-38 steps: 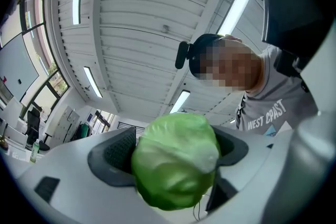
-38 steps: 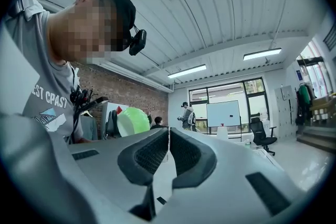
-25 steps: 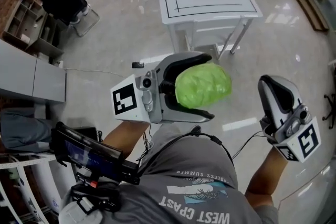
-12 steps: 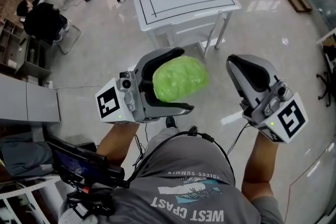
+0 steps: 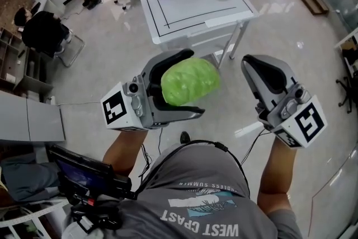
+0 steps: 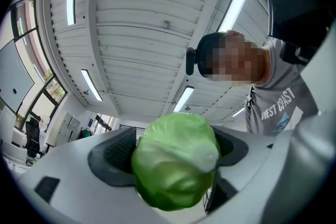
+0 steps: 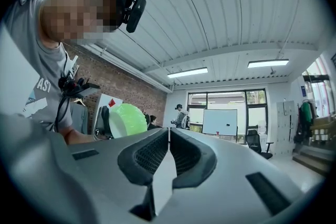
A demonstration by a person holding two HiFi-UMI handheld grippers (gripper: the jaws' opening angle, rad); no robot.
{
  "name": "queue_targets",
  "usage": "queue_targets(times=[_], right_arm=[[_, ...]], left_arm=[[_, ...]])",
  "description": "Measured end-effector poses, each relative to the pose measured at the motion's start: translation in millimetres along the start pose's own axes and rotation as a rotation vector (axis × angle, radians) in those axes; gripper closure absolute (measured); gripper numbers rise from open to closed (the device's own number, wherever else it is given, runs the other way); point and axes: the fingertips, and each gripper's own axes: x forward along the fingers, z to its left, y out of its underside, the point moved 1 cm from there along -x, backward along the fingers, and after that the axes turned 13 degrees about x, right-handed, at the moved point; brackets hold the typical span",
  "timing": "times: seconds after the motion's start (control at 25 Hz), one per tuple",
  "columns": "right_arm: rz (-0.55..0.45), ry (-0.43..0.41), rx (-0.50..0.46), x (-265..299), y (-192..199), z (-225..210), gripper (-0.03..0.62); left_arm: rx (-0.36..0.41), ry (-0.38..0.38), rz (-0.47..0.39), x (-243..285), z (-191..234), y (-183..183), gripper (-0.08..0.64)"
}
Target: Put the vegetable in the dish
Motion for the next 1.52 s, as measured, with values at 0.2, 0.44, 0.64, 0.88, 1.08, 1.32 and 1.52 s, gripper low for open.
queue_targets(times=[0.2,0.44,0.64,0.88,1.08,1.32,1.52], right_arm=[[0.002,0.036,0.007,2.3,14.9,-8.4,0.581],[0.023,0.050,0.020,-0.8,15.5,-42.4,0.581],[0.029,0.027,0.033,-4.7,9.5,-91.6,0.581],[0.046,0.003,0.038,-14.3,10.2,-141.4,0.581],[0.062,-0.004,0.053,-14.7,15.6,-165.4,0.581],[0.065,0.017,0.071,6.9,21.1,-194.1,0.581],[0.062,0.050,0.077,27.1,22.1,-205.5,0.581]], left_arm=[[-0.016,0.012,-0.006,-1.6,7.6,7.2,0.138],[-0.018,0.007,-0.013,19.7,28.3,21.1,0.140],[-0.021,-0.034,-0.018,46.3,64.8,52.7,0.141],[-0.020,-0.074,-0.049,80.2,90.0,82.9,0.142],[-0.046,-0.099,-0.063,93.2,104.7,103.0,0.143],[-0.067,-0.094,-0.049,91.1,141.0,117.9,0.144],[-0.087,-0.075,-0.044,79.1,173.2,122.7,0.144]])
